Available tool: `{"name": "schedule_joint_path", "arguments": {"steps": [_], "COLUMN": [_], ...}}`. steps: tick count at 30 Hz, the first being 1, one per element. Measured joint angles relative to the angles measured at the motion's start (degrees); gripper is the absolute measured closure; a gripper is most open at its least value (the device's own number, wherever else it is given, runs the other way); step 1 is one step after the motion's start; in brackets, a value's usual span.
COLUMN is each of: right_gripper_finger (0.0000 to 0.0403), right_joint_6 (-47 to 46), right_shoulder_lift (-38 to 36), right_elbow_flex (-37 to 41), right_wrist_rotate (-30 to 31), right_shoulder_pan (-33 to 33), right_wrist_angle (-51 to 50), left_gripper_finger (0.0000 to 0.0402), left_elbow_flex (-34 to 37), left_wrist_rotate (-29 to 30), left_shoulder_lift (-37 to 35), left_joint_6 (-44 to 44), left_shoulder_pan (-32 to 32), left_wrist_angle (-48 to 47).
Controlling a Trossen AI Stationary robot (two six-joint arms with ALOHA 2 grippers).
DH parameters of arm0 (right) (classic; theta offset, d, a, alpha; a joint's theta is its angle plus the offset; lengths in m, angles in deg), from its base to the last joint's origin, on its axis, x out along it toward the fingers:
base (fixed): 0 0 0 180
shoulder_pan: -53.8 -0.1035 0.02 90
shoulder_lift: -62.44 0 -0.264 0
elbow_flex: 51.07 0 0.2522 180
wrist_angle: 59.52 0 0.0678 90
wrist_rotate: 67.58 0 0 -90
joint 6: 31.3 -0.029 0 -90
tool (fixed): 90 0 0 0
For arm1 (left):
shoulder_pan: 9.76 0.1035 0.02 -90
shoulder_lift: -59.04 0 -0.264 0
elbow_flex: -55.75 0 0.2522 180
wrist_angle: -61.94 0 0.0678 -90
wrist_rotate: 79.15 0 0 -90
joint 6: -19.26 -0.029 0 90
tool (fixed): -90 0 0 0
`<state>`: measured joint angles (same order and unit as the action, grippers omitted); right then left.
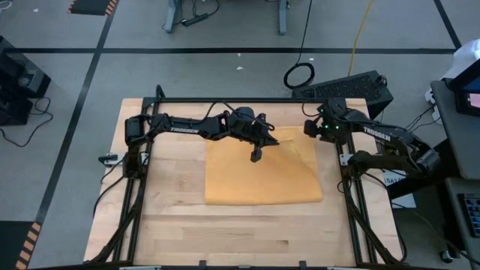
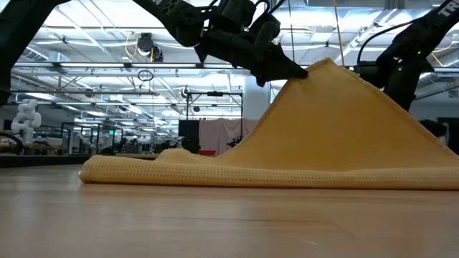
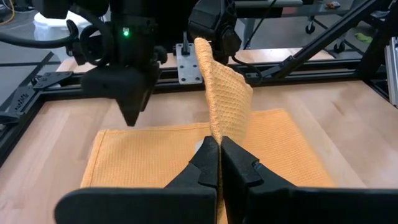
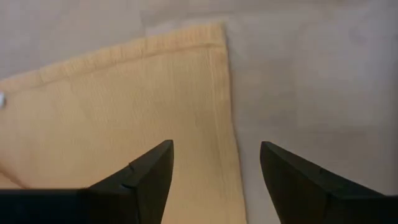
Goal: Roll towel
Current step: Fold the yellow towel
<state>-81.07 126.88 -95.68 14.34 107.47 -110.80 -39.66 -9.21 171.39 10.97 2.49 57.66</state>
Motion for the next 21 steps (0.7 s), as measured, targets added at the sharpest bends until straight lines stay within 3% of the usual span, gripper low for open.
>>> {"name": "schedule_joint_path", "arguments": {"steps": [5, 7, 12, 16, 21], "right_gripper_finger": [0.0180, 0.0182, 0.0190, 0.0193, 0.0193], "right_joint_6": [0.4, 1.4, 3.5, 14.1, 27.7], "right_shoulder_lift": [0.0, -0.8, -9.2, -17.7, -23.5], "right_elbow_flex": [0.9, 0.7, -4.6, -9.8, -11.5], "right_wrist_rotate": [0.0, -3.0, -6.3, -8.9, -21.1], "right_shoulder_pan": [0.0, 0.0, -0.8, -2.2, -4.6], "right_wrist_angle": [5.6, 6.6, 7.0, 9.4, 9.1], "left_gripper_finger": [0.0399, 0.0399, 0.0399, 0.0393, 0.0391], "left_elbow_flex": [0.0, 0.0, 0.0, 0.0, 0.0], "left_wrist_rotate": [0.9, 2.0, 5.7, 6.1, 6.3], "left_shoulder_lift": [0.0, 0.0, 0.0, 0.0, 0.0], "left_joint_6": [0.0, 0.0, -3.5, -4.5, -4.5], "left_shoulder_pan": [0.0, 0.0, 0.1, 0.1, 0.1], "left_wrist_angle": [0.0, 0.0, 0.1, 0.1, 0.2]}}
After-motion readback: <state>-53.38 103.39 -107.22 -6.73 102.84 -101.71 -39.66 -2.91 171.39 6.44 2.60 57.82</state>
